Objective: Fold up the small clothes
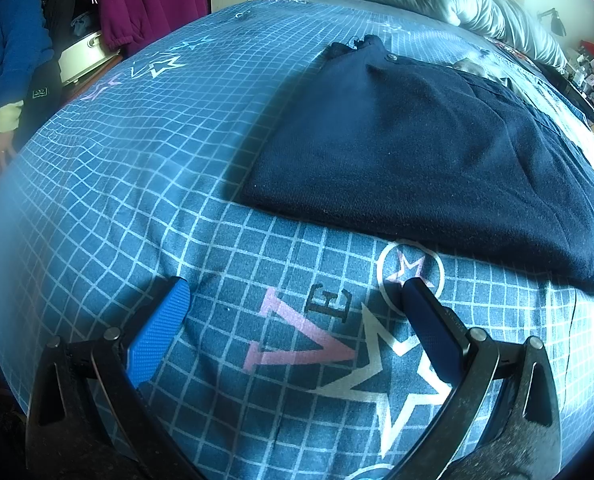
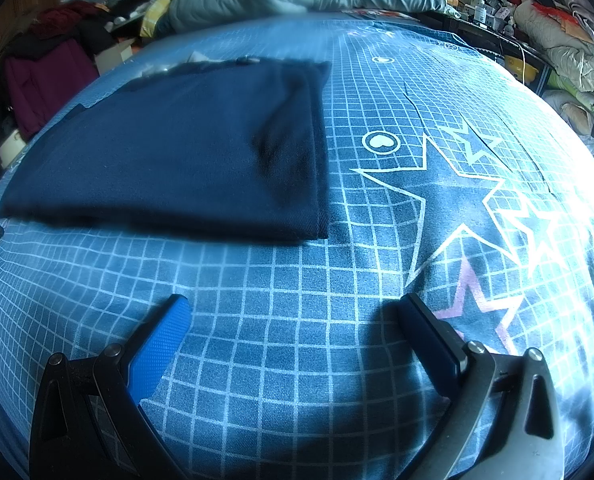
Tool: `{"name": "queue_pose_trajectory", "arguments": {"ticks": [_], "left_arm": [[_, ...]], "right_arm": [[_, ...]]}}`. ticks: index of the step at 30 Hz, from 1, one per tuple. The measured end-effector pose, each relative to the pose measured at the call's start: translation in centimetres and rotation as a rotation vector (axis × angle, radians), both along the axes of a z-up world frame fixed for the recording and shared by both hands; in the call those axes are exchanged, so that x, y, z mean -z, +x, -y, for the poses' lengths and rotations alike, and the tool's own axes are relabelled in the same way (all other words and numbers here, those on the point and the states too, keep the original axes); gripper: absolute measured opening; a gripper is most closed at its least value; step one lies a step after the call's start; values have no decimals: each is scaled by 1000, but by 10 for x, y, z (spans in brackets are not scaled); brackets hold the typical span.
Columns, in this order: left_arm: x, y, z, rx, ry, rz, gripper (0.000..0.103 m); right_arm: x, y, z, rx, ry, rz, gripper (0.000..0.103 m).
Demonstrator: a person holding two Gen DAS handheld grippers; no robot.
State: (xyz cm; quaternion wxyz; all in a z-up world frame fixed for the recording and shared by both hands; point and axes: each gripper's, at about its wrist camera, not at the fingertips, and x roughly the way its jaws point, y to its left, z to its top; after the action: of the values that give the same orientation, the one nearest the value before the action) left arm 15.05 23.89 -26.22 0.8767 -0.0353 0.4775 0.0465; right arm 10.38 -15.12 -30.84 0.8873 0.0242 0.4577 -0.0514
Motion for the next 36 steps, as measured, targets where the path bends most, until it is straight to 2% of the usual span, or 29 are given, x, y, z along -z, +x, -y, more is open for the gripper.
{"name": "queue_pose_trajectory", "arguments": {"ticks": [23,25,28,30,32,36], "left_arm": [[-2,2,2,-9,0,-19,103],[-8,-1,0,-27,-48,-30,103],[-20,-12,-6,-38,-229,16,103],[-20,-17,-8,-52,-290,31,103],[-15,-20,-7,-60,-284,35,103],[-12,-20,8,-24,-186,37,103]], "right_arm": [[0,-1,0,-1,1,2,103],[0,-1,0,-1,0,2,103],[0,0,0,-2,0,2,103],[1,0,0,-2,0,1,103],[1,1,0,-3,-1,0,103],[1,1,0,-3,-2,1,103]]}}
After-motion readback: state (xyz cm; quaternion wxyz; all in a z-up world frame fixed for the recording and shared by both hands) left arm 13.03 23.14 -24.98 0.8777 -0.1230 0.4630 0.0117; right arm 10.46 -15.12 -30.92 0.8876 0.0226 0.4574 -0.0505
